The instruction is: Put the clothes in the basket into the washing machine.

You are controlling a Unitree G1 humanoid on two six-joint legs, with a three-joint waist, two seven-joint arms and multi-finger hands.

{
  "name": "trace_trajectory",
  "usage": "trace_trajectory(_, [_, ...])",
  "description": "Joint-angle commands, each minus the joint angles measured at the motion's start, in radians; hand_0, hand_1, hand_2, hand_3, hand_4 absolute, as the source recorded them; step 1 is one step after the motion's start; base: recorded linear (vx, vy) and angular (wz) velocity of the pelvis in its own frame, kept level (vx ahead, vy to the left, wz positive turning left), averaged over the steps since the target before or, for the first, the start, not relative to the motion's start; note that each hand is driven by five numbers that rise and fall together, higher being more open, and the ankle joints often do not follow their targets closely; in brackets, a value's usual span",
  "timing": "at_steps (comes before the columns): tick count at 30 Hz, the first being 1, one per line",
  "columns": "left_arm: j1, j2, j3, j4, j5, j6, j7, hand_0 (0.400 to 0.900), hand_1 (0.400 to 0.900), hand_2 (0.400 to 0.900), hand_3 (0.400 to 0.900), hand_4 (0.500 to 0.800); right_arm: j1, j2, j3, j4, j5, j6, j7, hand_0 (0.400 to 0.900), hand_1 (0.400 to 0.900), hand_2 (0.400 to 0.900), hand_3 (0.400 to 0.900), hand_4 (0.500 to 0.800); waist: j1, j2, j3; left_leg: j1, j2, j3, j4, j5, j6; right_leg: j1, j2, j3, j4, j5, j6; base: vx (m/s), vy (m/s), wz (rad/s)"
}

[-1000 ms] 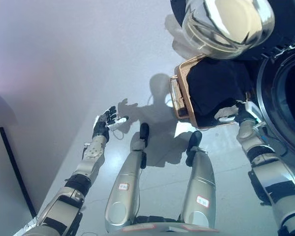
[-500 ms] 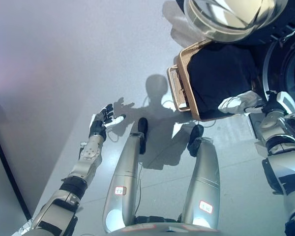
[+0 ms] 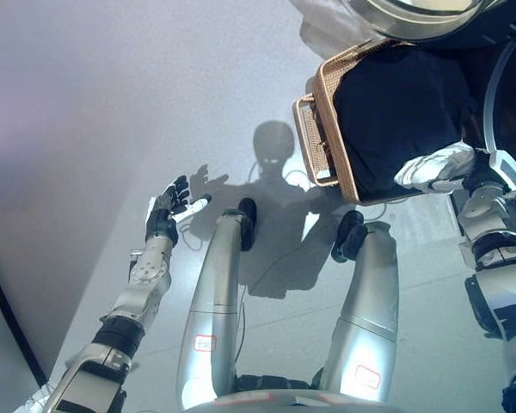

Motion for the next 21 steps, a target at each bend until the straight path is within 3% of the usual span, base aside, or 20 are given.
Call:
trace_trajectory(1, [0.089,0.045,0.062,-0.082,-0.028,-0.054,0.034,0.9,0.9,0.9,0.9,0.8,-0.003,-0.077,0.05,0.028,0.035,-0.02,-0.022,0.9,0.9,0.9,0.9,0.8,0.012,0.005,-0.066,0.048,0.027,-0.097,0.044,-0.13,-0.078,0.023,-0.019,0.036,-0.022,0.039,0.01,-0.01,-0.002,0.05])
trace_trajectory(9, [0.13,0.062,0.082,-0.15,-0.031,-0.057,0.04,0.9,0.9,0.9,0.9,0.8,-0.01,-0.081,0.056,0.027,0.037,-0.021,-0.004,0.9,0.9,0.9,0.9,0.8,0.029,0.014,-0.061,-0.042,0.019,-0.095,0.239,-0.199,-0.076,-0.074,-0.013,0.078,0.176,-0.041,-0.003,-0.01,-0.002,0.02])
trace_trajectory(10, [0.129,0.065,0.08,-0.152,-0.03,-0.057,0.04,0.9,0.9,0.9,0.9,0.8,-0.012,-0.079,0.058,0.029,0.039,-0.02,-0.002,0.72,0.72,0.72,0.72,0.692,0.029,0.016,-0.059,-0.047,0.017,-0.096,0.251,-0.203,-0.076,-0.081,-0.014,0.081,0.189,-0.046,-0.004,0.0,0.0,0.0])
trace_trajectory(11, [0.132,0.065,0.08,-0.151,-0.033,-0.057,0.042,0.9,0.9,0.9,0.9,0.8,-0.016,-0.077,0.062,0.025,0.041,-0.02,-0.004,0.467,0.467,0.467,0.467,0.54,0.03,0.015,-0.06,-0.051,0.018,-0.095,0.257,-0.205,-0.076,-0.086,-0.011,0.085,0.197,-0.047,-0.005,0.0,0.0,0.0])
trace_trajectory(12, [0.133,0.063,0.078,-0.15,-0.034,-0.056,0.042,0.9,0.9,0.9,0.9,0.8,-0.014,-0.071,0.062,0.025,0.043,-0.023,-0.002,0.4,0.4,0.4,0.4,0.5,0.03,0.015,-0.061,-0.054,0.018,-0.095,0.262,-0.205,-0.076,-0.089,-0.011,0.085,0.204,-0.048,-0.006,0.0,0.0,0.0])
trace_trajectory(21, [0.13,0.055,0.065,-0.1,-0.042,-0.054,0.041,0.9,0.9,0.9,0.9,0.8,-0.016,-0.048,0.067,0.032,0.041,-0.027,-0.006,0.4,0.4,0.4,0.4,0.5,0.029,0.008,-0.084,-0.055,0.024,-0.098,0.243,-0.195,-0.08,-0.092,0.0,0.083,0.187,-0.041,-0.001,0.01,-0.007,-0.02])
